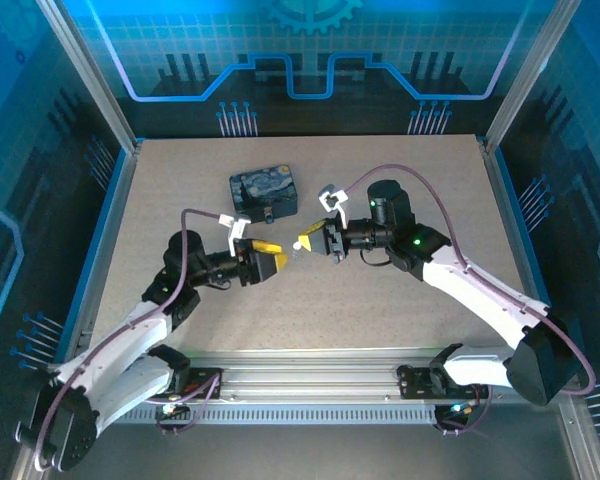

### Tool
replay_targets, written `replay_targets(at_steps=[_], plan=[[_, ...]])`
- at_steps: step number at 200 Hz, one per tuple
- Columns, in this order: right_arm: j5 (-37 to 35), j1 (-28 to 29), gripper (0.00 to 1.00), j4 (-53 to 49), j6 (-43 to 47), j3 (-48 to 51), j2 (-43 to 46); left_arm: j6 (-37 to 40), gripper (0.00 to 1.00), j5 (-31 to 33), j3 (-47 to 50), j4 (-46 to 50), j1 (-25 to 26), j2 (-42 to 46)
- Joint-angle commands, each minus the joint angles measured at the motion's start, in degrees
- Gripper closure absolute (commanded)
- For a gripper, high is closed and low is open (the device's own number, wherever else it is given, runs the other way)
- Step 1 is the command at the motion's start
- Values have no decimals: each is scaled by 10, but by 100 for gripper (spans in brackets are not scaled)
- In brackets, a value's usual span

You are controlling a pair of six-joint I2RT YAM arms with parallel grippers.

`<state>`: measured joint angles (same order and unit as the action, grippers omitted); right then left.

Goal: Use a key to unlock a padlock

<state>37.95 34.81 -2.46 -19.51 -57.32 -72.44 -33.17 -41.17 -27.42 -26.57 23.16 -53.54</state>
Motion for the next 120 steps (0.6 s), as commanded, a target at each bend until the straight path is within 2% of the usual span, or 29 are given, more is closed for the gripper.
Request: replay_targets(at_steps=[1,43,120], plan=[[17,4,100,19,-6,-2,-6,-48,44,-31,13,-153,8,-30],[17,10,100,4,3,-5,-8,15,45,-13,-13,-112,47,-47],[22,11,100,10,4,-7,-16,10,61,-4,-8,-129,47,-65]])
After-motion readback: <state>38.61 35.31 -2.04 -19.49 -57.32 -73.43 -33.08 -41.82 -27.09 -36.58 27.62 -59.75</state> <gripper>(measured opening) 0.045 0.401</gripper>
